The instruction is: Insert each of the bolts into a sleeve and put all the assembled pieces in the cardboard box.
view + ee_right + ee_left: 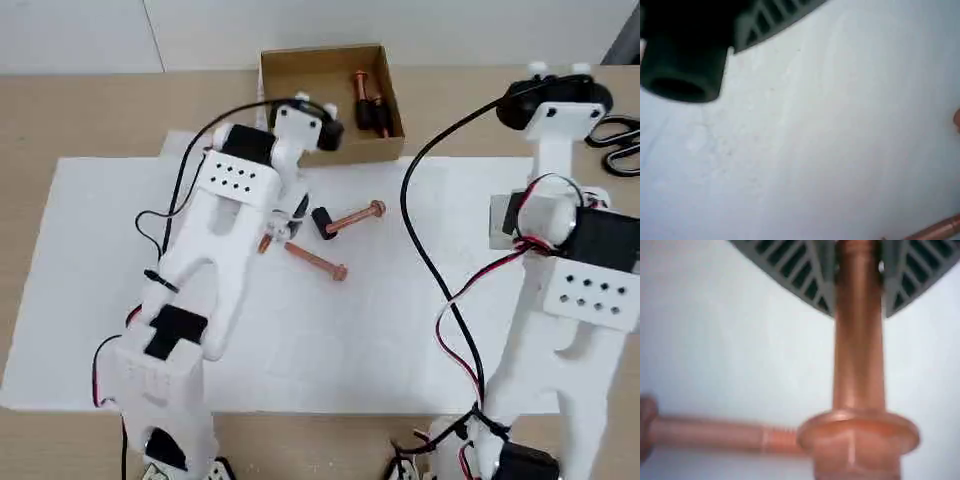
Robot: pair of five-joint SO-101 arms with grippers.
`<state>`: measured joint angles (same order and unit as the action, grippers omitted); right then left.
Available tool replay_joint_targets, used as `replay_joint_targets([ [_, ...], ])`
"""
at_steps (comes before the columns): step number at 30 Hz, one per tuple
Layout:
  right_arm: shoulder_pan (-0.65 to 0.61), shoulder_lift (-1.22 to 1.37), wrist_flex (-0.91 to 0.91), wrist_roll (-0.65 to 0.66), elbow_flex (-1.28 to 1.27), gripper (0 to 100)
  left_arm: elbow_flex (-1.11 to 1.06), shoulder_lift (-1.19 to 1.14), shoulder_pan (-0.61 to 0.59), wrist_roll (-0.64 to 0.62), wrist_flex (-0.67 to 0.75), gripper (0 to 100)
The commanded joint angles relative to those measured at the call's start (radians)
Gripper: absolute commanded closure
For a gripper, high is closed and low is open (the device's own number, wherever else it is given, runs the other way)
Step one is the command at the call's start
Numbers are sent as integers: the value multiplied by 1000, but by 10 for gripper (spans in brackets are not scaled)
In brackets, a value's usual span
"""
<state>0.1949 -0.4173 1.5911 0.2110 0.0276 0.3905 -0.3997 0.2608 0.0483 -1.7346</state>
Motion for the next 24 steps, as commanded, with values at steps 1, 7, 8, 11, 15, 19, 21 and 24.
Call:
replay_joint_targets([
  [1,2,-33,-47,2,-28,920,-91,115,-29,9,-17,995],
  [7,2,-35,-68,0,-69,920,-185,64,-147,9,86,995],
  [8,2,-35,-70,0,-71,920,-202,51,-155,9,103,995],
  [11,2,-35,-81,0,-71,920,-243,23,-152,11,146,994],
  [15,2,-33,-94,0,-72,920,-255,12,-149,14,170,976],
  [19,2,-30,-104,0,-72,920,-257,11,-149,17,173,945],
  [21,2,-27,-104,0,-72,920,-257,11,-149,18,175,942],
  [24,2,-27,-105,0,-72,920,-257,11,-149,18,190,942],
])
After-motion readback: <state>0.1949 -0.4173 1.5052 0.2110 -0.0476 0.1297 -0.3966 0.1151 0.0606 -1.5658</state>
